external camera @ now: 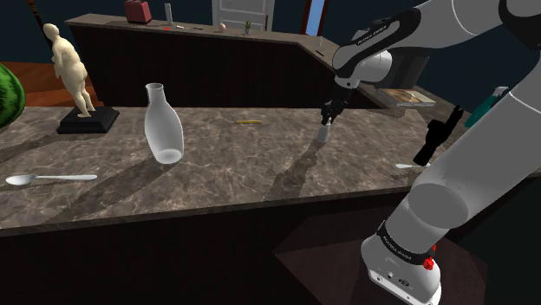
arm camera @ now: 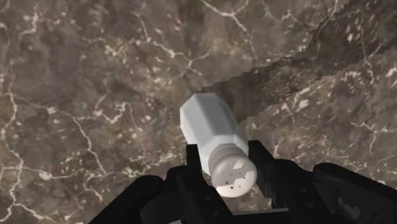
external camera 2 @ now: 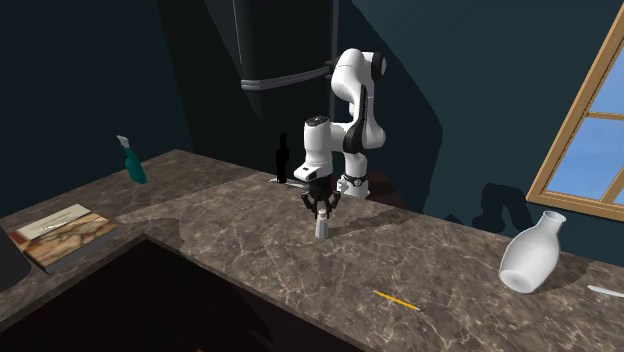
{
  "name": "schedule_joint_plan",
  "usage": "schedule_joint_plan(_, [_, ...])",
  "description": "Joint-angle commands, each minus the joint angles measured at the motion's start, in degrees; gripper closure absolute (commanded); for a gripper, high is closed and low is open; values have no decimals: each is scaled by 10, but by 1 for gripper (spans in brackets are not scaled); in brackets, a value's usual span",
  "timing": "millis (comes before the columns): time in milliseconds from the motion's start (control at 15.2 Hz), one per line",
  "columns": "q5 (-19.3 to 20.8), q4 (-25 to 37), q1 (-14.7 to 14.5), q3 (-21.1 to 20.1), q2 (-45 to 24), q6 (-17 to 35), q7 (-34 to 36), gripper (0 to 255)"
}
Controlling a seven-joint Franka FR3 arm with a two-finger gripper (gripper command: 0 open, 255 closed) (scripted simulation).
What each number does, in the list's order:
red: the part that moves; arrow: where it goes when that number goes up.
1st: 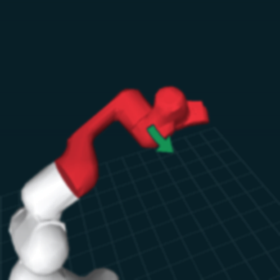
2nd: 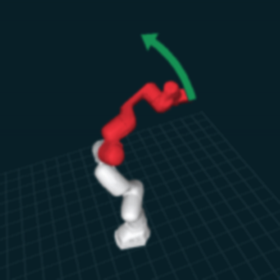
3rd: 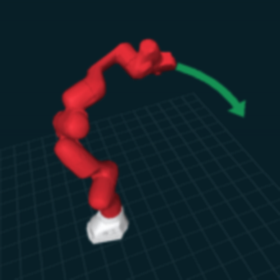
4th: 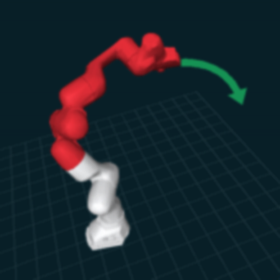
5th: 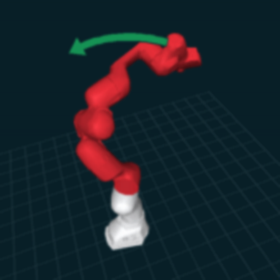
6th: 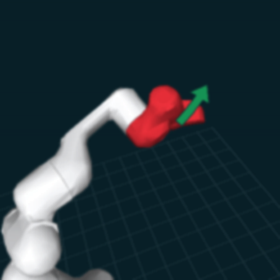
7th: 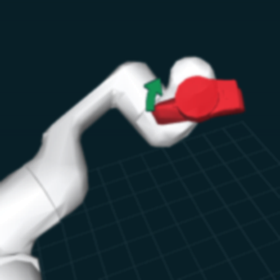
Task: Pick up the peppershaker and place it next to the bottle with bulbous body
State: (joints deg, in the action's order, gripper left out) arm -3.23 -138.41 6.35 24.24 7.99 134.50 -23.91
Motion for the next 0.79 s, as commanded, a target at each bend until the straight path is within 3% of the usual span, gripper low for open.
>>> schedule_joint_plan(0, [0,0,0,0,0,0,0,255])
schedule_joint_plan(726, [26,44,5,-10,49,-89,26,255])
